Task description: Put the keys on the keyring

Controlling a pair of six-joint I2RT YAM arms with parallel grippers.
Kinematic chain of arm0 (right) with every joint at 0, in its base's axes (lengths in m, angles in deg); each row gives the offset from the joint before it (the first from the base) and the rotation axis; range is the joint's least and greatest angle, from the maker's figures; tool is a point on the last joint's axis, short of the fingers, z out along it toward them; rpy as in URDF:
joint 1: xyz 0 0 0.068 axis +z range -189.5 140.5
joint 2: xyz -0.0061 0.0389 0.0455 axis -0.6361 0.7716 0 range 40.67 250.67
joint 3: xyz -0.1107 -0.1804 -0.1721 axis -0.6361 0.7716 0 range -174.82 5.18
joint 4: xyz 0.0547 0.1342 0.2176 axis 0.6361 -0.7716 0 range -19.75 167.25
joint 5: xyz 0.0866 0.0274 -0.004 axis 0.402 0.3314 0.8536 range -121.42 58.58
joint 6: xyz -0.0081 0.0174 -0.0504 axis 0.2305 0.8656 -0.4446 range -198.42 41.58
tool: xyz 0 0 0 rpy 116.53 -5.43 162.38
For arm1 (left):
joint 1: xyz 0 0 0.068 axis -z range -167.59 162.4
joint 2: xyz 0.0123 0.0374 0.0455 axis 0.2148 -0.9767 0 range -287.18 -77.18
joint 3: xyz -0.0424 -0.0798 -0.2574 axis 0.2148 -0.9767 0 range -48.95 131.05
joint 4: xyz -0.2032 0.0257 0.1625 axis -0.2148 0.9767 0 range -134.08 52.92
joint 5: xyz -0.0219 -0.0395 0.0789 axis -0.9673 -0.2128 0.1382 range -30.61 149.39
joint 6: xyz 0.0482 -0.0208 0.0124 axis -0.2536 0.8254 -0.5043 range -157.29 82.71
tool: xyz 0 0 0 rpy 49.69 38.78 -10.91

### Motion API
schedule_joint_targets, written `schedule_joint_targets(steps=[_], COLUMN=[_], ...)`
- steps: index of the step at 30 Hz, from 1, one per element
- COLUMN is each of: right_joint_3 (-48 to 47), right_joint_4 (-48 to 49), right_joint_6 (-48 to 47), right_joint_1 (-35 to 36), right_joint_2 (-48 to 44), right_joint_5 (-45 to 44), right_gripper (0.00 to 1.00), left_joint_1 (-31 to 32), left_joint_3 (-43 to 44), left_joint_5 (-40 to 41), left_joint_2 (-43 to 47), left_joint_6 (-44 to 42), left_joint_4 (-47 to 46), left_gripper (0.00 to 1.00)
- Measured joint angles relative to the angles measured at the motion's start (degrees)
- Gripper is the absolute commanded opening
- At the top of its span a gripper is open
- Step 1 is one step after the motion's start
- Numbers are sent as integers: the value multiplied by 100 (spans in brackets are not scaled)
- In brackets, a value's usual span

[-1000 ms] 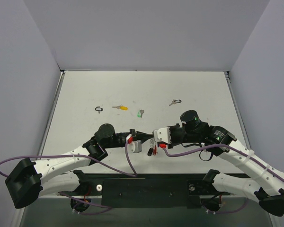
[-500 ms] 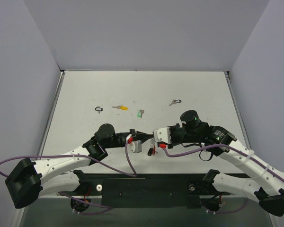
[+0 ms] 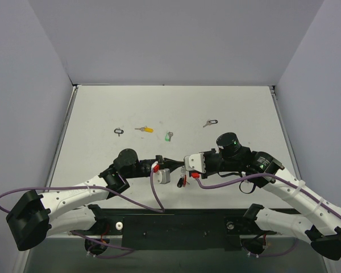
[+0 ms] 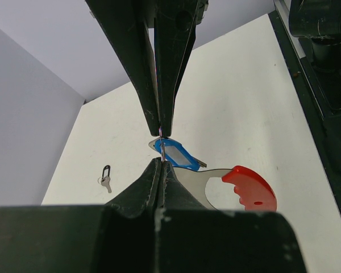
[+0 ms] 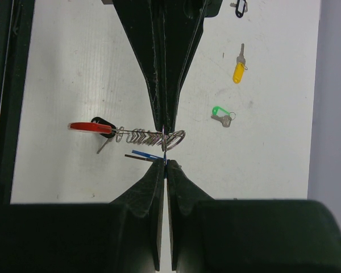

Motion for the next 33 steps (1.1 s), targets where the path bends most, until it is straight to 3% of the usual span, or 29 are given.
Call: schedule_joint_targets(steps=[33], right_joint_3=[0], right_joint_4=[87], right_joint_6=[70], right_joint_1=[17], right_joint_2=[48], right_joint_5=[48], right_gripper=[0], left_joint_1=[0], left_joint_3=[0], left_joint_5=[-37], left_joint_2=[-2], left_joint_6=[101], left_joint_4=[-79], left_gripper=[0])
